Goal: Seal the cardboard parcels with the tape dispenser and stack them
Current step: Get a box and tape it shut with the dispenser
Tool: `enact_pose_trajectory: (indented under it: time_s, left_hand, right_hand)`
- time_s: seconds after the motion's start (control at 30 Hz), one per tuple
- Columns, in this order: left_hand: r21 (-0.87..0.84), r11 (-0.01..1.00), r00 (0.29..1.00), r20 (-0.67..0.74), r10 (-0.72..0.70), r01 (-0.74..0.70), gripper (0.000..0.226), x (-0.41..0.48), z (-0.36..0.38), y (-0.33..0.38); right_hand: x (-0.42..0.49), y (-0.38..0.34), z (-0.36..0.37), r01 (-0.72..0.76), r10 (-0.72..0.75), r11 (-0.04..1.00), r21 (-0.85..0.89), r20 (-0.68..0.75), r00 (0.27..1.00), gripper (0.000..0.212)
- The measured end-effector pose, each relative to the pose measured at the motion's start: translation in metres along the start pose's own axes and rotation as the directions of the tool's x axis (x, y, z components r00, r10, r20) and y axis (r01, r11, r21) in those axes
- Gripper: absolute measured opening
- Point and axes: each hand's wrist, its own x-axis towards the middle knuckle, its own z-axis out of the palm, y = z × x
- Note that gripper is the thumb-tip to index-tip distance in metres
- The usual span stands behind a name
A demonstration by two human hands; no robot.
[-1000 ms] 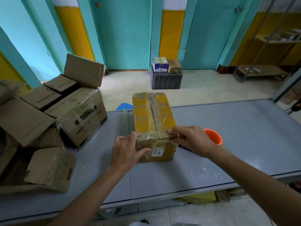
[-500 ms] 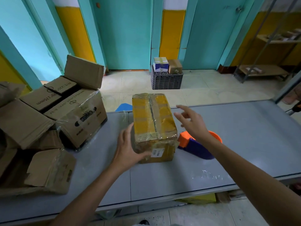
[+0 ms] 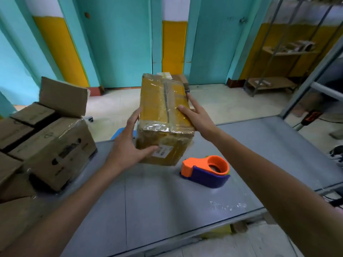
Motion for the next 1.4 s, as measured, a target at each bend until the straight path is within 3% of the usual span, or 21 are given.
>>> enact_pose_trajectory:
  time_s: [0.2, 0.37, 0.5, 0.8, 0.9, 1.03, 1.17, 1.2, 1.3, 1.37, 1.4]
  left_hand:
    - [-0.031, 0.978, 0.975, 0.078, 0.207, -0.205, 0.104, 0.057, 0.075, 0.087]
    - [-0.192, 0.941, 0.935, 0.172, 0.311, -0.278, 0.099, 0.067, 0.180, 0.157]
    - [-0.270, 0.928, 0.924, 0.212, 0.319, -0.259, 0.099, 0.060, 0.273, 0.204]
    - [-0.249, 0.958, 0.937, 0.279, 0.212, -0.143, 0.106, 0.036, 0.429, 0.281]
    - [-0.232, 0.966, 0.873, 0.440, 0.211, -0.117, 0.105, 0.028, 0.465, 0.291]
    - [-0.235, 0.972, 0.810, 0.566, 0.154, -0.020, 0.082, 0.014, 0.515, 0.282]
    - [-0.135, 0.991, 0.824, 0.561, 0.084, -0.009, 0.082, 0.002, 0.547, 0.277]
    - [-0.126, 0.992, 0.842, 0.537, 0.060, 0.010, 0.083, 0.002, 0.553, 0.279]
    - [-0.107, 0.993, 0.855, 0.519, 0.009, 0.054, 0.086, 0.004, 0.562, 0.286]
    - [-0.051, 0.999, 0.835, 0.550, 0.015, 0.015, 0.090, 0.008, 0.557, 0.283]
    - [0.000, 1.000, 0.825, 0.565, 0.018, -0.022, 0.092, 0.011, 0.550, 0.281]
  right_hand:
    - [-0.032, -0.026, -0.132, -0.016, 0.006, 0.999, -0.047, -0.196, 0.981, 0.060]
    - [-0.085, -0.003, -0.252, -0.105, 0.064, 0.989, -0.100, -0.353, 0.934, 0.058]
    - [-0.122, 0.034, -0.347, -0.177, 0.091, 0.970, -0.167, -0.425, 0.901, 0.055]
    - [-0.151, 0.098, -0.494, -0.240, 0.152, 0.945, -0.223, -0.351, 0.924, 0.050]
    - [-0.160, 0.112, -0.521, -0.286, 0.185, 0.919, -0.270, -0.346, 0.920, 0.050]
    - [-0.163, 0.161, -0.540, -0.377, 0.245, 0.861, -0.342, -0.371, 0.896, 0.056]
    - [-0.157, 0.199, -0.548, -0.418, 0.158, 0.646, -0.638, -0.425, 0.892, 0.048]
    - [-0.156, 0.202, -0.548, -0.404, 0.101, 0.552, -0.730, -0.422, 0.901, 0.044]
    - [-0.148, 0.202, -0.546, -0.355, -0.083, 0.135, -0.925, -0.367, 0.926, 0.031]
    - [-0.144, 0.196, -0.545, -0.355, -0.104, 0.044, -0.934, -0.358, 0.928, 0.030]
    - [-0.143, 0.191, -0.545, -0.358, -0.102, 0.073, -0.931, -0.364, 0.926, 0.031]
